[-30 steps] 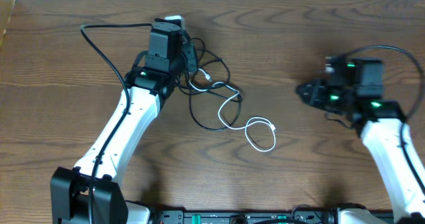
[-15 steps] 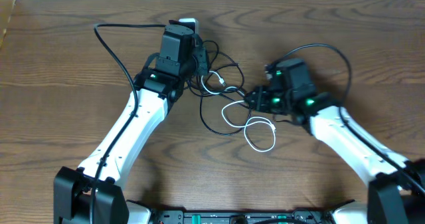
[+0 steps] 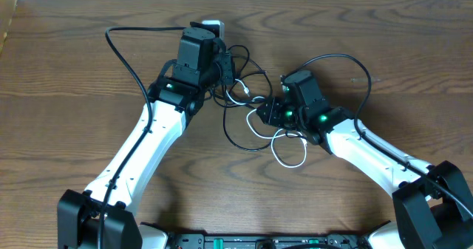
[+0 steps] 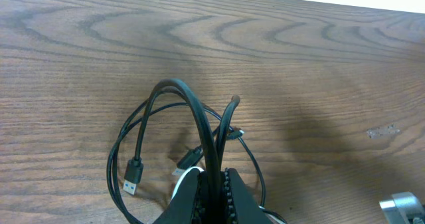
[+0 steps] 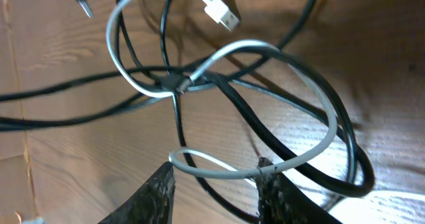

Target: Untangle cables

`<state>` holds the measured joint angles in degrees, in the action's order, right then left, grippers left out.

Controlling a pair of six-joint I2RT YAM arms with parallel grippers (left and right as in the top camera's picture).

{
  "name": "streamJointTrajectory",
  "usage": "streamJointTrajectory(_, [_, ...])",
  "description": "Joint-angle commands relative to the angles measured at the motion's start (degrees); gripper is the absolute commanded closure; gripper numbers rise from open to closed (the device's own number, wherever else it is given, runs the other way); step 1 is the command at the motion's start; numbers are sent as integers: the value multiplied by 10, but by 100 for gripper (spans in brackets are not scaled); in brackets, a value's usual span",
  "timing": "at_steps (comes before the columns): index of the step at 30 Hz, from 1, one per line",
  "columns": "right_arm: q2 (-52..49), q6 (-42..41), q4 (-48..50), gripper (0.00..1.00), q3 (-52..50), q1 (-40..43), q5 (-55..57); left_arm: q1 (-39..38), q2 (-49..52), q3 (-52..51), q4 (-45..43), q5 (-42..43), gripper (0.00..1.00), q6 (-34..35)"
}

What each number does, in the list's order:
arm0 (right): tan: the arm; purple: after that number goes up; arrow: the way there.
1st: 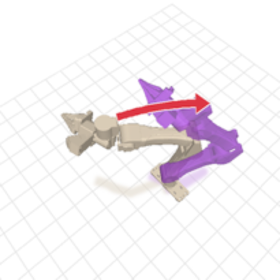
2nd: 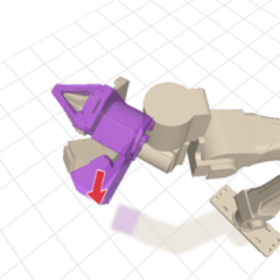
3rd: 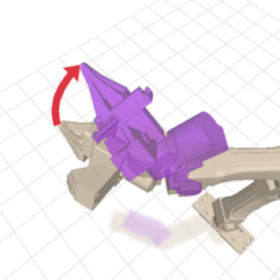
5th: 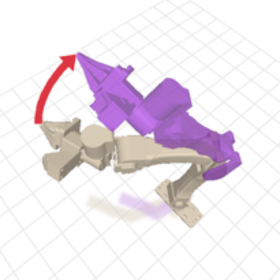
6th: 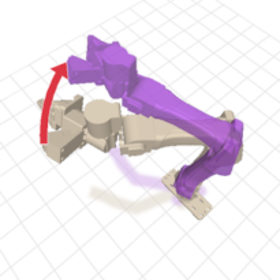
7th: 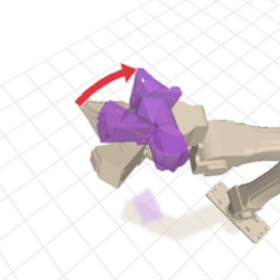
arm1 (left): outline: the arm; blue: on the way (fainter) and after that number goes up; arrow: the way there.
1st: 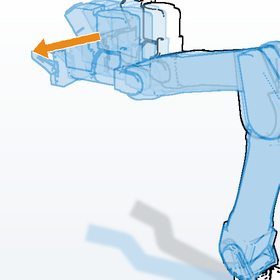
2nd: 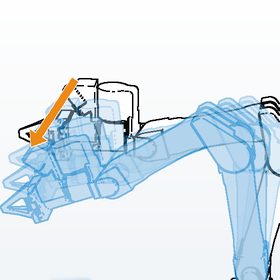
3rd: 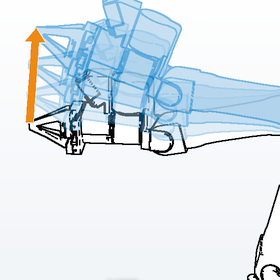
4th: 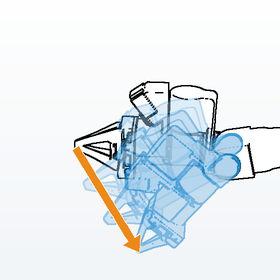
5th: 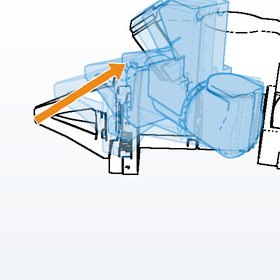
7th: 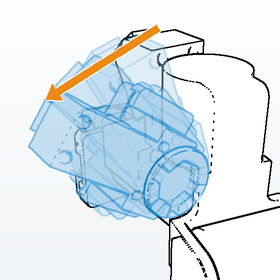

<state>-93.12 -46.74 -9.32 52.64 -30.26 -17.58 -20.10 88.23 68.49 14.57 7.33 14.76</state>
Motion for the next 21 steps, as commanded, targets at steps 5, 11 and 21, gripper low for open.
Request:
streamJointTrajectory(5, [-4, -31, 33, 60, -2, -8, 2, -2, -14, 3, -2, 11, 92, -7])
streamJointTrajectory(11, [-5, -47, 35, 57, -2, -28, 43, -10, -14, 3, -2, 13, 92, -7])
streamJointTrajectory(21, [-13, -56, 36, 52, -2, -60, 132, -44, -33, 3, -5, 12, 92, -7])
